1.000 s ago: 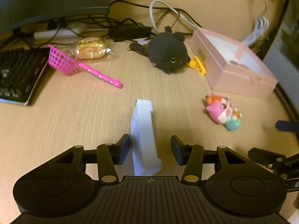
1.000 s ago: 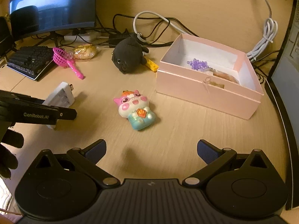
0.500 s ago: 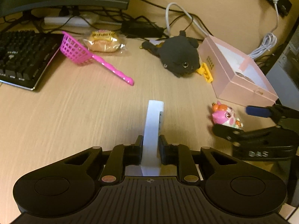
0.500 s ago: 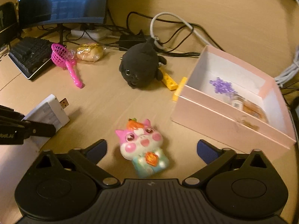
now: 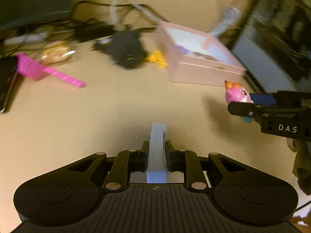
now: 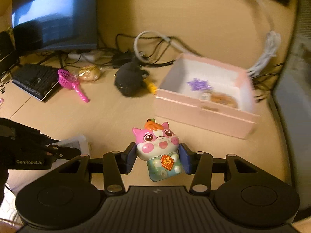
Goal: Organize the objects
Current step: 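Carry the white box and cat figurine into the pink box and release both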
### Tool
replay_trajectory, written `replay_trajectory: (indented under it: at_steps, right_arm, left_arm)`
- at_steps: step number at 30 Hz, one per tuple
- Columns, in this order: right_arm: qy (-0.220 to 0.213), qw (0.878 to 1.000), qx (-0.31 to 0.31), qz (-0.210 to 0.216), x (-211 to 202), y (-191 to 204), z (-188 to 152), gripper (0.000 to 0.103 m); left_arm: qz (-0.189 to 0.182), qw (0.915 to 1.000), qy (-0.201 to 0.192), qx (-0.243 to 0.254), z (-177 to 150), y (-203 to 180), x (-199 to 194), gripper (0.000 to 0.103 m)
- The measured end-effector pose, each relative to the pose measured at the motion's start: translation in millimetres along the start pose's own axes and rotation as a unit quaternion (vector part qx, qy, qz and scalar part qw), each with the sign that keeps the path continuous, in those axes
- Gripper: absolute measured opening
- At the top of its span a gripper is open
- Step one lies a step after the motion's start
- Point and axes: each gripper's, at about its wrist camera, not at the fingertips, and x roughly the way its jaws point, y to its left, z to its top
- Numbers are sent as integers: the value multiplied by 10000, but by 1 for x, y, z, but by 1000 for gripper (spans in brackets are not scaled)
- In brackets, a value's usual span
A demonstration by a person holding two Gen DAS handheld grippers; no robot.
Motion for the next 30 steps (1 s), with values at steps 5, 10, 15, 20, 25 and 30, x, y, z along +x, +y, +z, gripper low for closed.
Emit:
replay_trajectory:
  at_steps: [5,10,15,20,25,30]
  right_arm:
    - [-211,9991,124,-357,-36,-23,-14,47]
    - [-326,9956,518,-710,-52,-46,-26,47]
    - [-433,9911,821,-959,-64,-62,-37,47]
    - [-432,9878,1026,-1092,-63,-68,-40,47]
    - [-331,9877,1067,-1091,-56,-72,-42,47]
    - [-311,9902,975,-947,-43,-75,-28,47]
  left_arm:
    - [-401,9981,-334,324,39,-31,-3,20]
    - [-624,9921,-779,766,101,-64,-1,20]
    - [-580,9819,-1478,1036,174,-98,9,20]
    - [-358,9826,-1625,830,219,-108,51,20]
    - [-470,9737,-2217,243,211,-92,46,20]
    - [-317,9840,-1743,180,181,-71,46,20]
